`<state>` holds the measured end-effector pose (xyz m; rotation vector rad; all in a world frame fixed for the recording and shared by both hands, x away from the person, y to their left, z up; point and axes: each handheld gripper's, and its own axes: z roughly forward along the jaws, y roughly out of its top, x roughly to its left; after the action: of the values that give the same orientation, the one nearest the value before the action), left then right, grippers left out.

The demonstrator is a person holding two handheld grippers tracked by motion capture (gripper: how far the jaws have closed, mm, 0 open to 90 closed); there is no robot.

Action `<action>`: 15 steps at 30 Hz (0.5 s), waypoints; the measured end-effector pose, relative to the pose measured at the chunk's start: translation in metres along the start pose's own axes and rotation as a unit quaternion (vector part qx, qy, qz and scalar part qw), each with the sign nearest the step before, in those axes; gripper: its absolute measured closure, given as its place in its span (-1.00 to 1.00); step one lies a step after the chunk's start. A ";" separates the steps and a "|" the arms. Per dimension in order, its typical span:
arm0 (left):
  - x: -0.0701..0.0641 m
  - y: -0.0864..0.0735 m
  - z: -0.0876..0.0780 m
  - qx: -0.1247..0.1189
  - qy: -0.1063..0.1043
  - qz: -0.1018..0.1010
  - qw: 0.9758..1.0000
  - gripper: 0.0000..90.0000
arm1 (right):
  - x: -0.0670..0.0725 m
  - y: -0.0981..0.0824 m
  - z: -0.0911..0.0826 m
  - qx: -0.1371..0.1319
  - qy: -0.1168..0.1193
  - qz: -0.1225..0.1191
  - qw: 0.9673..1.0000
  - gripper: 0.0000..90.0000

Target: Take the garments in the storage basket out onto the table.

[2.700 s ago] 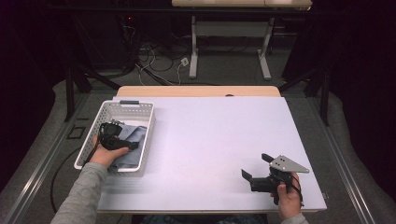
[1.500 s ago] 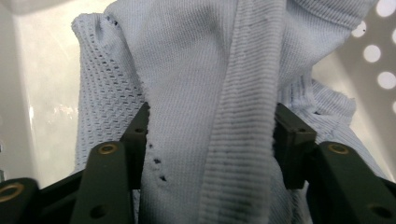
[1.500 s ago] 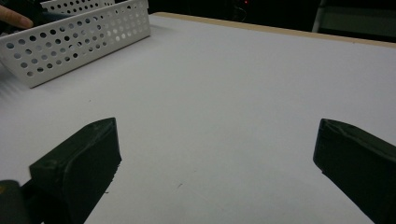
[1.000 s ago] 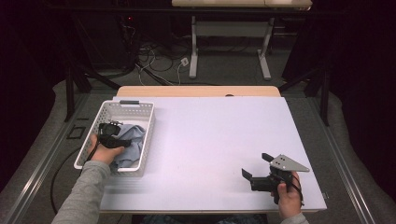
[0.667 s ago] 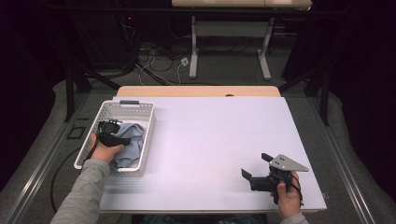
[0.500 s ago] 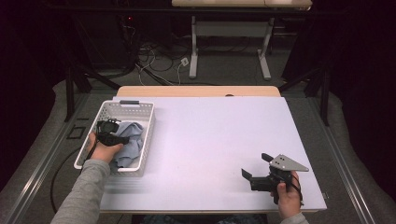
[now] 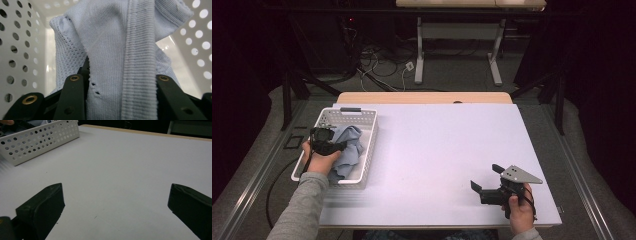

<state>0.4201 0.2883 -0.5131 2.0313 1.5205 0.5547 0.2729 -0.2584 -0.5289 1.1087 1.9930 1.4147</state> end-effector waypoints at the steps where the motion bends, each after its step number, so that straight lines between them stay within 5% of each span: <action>1: 0.000 0.000 0.000 -0.004 0.001 -0.002 1.000 0.37 | 0.000 0.000 0.000 0.000 0.000 0.000 1.000 -0.99; 15: 0.003 -0.003 -0.012 -0.067 0.012 -0.019 0.997 0.36 | 0.000 0.000 -0.001 0.002 -0.002 0.000 1.000 -0.99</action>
<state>0.4111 0.2940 -0.5057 1.8968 1.4901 0.6504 0.2725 -0.2592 -0.5286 1.1127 1.9936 1.4095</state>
